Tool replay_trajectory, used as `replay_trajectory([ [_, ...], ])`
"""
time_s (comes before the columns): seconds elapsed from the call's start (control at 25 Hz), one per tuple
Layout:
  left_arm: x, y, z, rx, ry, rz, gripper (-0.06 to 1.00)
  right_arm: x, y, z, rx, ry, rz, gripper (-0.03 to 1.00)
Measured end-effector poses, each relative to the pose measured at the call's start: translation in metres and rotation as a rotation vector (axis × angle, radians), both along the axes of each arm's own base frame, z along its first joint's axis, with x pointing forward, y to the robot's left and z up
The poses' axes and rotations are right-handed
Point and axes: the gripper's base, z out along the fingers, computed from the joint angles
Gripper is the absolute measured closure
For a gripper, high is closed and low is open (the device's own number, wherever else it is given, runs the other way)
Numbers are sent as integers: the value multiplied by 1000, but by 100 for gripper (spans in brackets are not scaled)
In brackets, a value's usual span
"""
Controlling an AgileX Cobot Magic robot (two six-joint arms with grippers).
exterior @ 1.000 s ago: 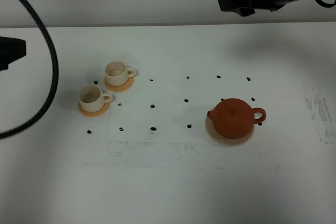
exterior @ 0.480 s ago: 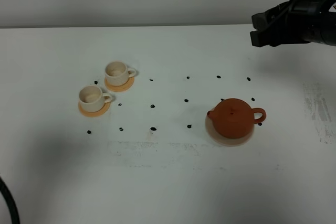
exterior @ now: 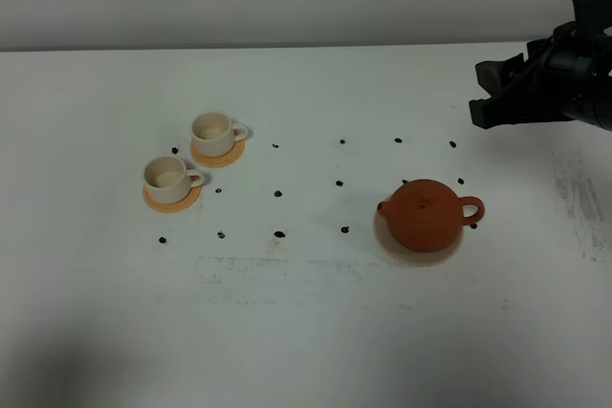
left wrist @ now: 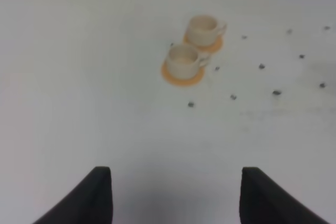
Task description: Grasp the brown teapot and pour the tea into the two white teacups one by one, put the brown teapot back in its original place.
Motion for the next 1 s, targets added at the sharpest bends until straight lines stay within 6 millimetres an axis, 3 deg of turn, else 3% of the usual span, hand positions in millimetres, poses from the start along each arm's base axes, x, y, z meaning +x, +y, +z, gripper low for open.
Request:
replay_trajectory([
  [0.16,0,2,-30,-5,87,28,44,0,0,0,-2,-2,1,48],
  [0.32,-1,3,-47,-4,109,33,44,-1,0,-1,-4,22,9,48],
  [1.0,-3,3,-50,0,89,-4,44,-9,0,4,-5,41,29,52],
])
